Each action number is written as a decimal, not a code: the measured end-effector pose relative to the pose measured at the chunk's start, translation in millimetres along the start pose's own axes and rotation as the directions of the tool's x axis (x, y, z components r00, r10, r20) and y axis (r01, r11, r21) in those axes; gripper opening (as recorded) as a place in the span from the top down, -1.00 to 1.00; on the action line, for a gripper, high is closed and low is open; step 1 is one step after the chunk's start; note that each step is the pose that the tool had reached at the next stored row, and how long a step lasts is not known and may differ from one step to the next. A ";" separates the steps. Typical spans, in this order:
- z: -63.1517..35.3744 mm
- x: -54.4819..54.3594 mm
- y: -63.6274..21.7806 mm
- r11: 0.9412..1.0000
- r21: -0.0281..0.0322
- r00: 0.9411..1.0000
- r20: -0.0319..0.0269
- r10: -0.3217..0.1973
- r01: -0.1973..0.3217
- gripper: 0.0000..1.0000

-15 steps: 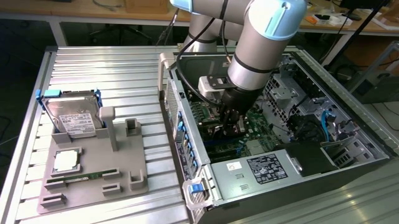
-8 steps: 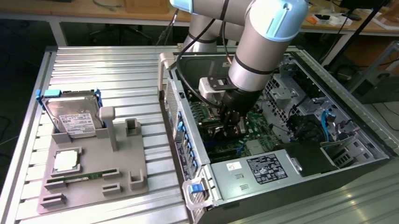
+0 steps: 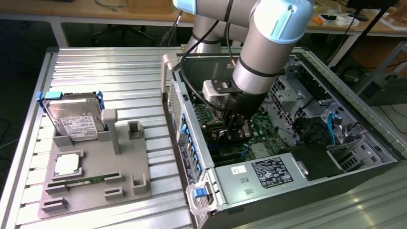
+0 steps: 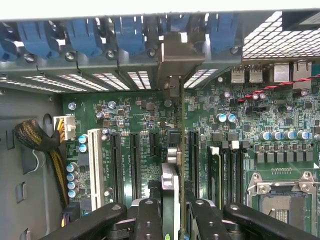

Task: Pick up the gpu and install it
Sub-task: 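Insert the gpu into the slot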

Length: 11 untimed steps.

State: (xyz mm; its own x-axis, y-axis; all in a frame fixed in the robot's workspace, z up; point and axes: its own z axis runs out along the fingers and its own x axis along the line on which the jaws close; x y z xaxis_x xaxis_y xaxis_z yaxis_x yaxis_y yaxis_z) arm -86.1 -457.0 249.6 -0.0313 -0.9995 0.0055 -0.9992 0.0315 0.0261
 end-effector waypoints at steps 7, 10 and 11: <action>1.2 -0.2 -0.1 1.000 0.000 1.000 0.001 0.000 0.000 0.47; 0.3 -0.2 0.0 1.000 -0.001 1.000 0.001 0.000 0.000 0.47; -0.1 -0.2 -0.1 1.000 -0.004 1.000 0.002 0.000 0.000 0.47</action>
State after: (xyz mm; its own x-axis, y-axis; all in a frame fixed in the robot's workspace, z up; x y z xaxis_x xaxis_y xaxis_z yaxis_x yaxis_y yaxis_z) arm -85.9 -456.8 249.6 -0.0311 -0.9995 0.0040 -0.9991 0.0312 0.0302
